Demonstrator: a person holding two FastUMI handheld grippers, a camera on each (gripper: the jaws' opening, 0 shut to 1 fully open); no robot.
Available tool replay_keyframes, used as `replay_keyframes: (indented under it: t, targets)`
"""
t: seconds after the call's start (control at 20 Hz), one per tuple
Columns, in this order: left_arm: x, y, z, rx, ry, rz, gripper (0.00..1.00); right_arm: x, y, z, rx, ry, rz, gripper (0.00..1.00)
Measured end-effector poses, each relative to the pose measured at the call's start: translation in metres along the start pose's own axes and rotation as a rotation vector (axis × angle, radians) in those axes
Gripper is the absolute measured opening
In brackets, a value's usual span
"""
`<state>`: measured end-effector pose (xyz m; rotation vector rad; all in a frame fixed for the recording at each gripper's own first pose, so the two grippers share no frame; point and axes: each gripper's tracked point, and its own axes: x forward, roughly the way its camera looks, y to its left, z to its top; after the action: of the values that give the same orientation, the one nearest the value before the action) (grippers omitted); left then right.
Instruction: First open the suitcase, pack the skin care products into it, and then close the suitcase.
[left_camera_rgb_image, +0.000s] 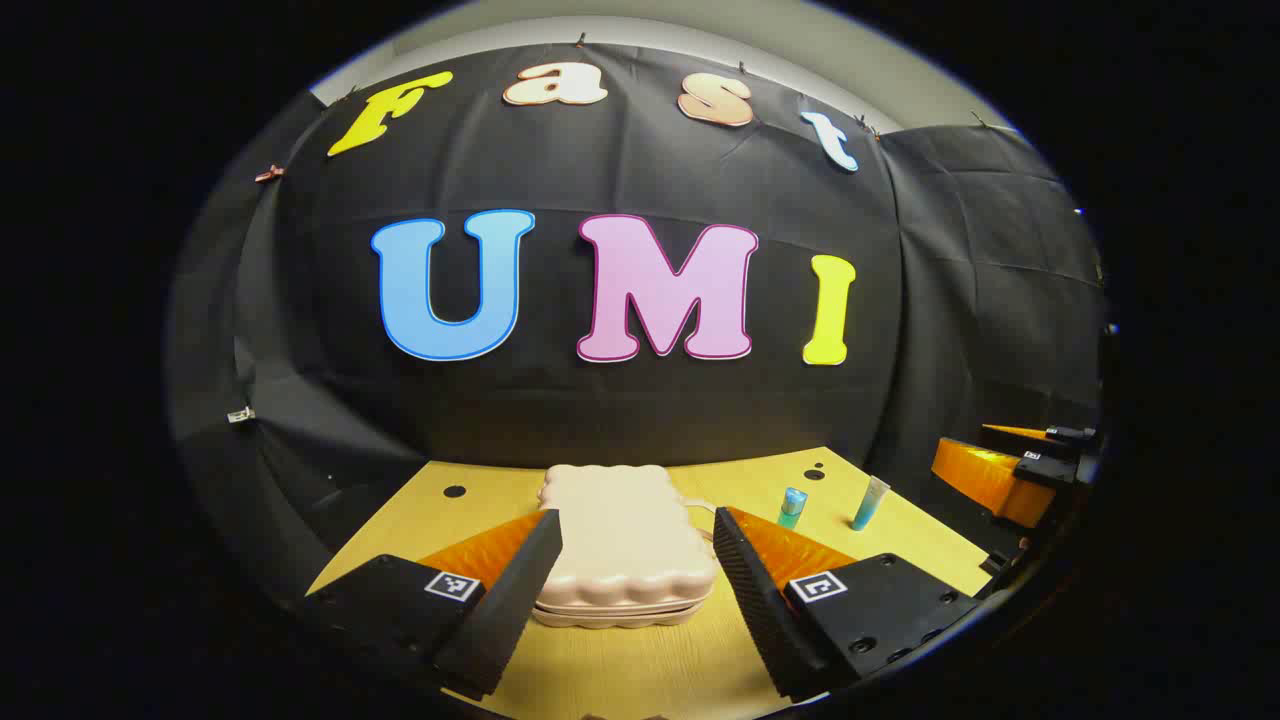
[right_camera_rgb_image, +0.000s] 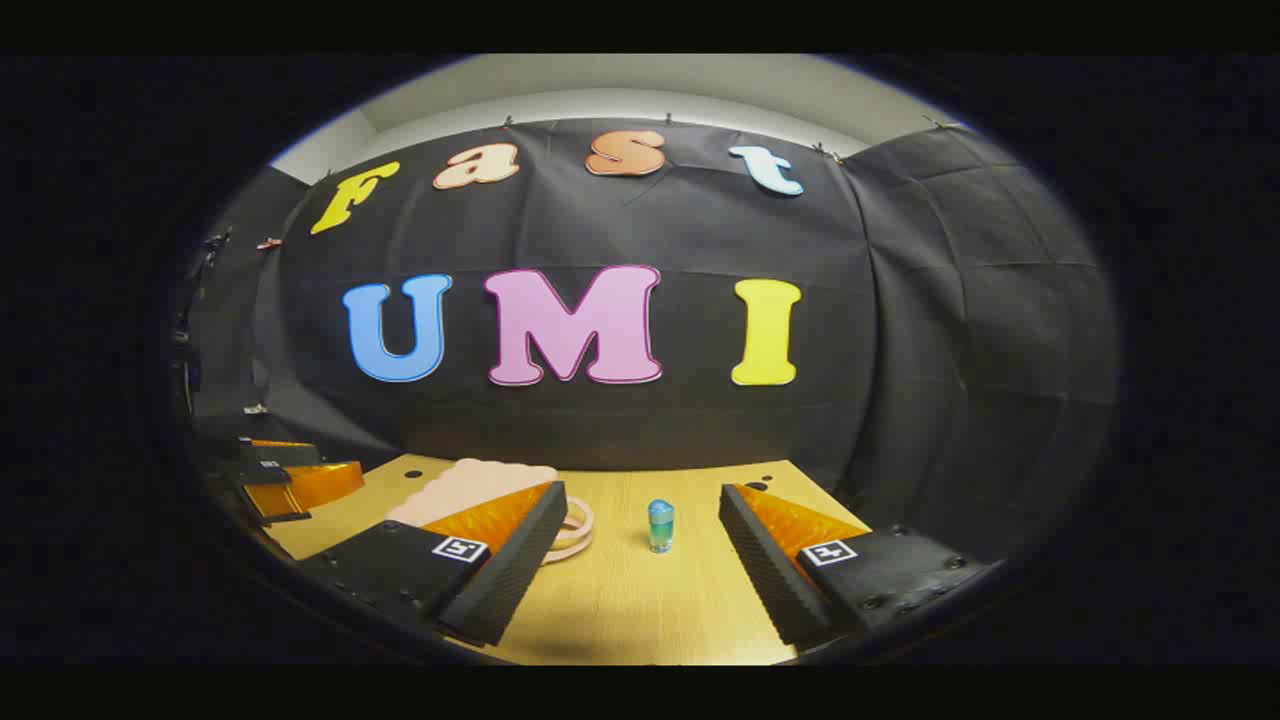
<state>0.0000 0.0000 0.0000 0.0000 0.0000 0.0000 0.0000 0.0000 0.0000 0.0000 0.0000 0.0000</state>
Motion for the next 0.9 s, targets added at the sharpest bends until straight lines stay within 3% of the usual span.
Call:
replay_keyframes:
  t: [0.9]
  targets:
    - [-0.004, -0.022, -0.005, 0.014, 0.006, 0.011, 0.96, 0.004, -0.029, -0.013, 0.013, 0.062, -0.019, 0.98]
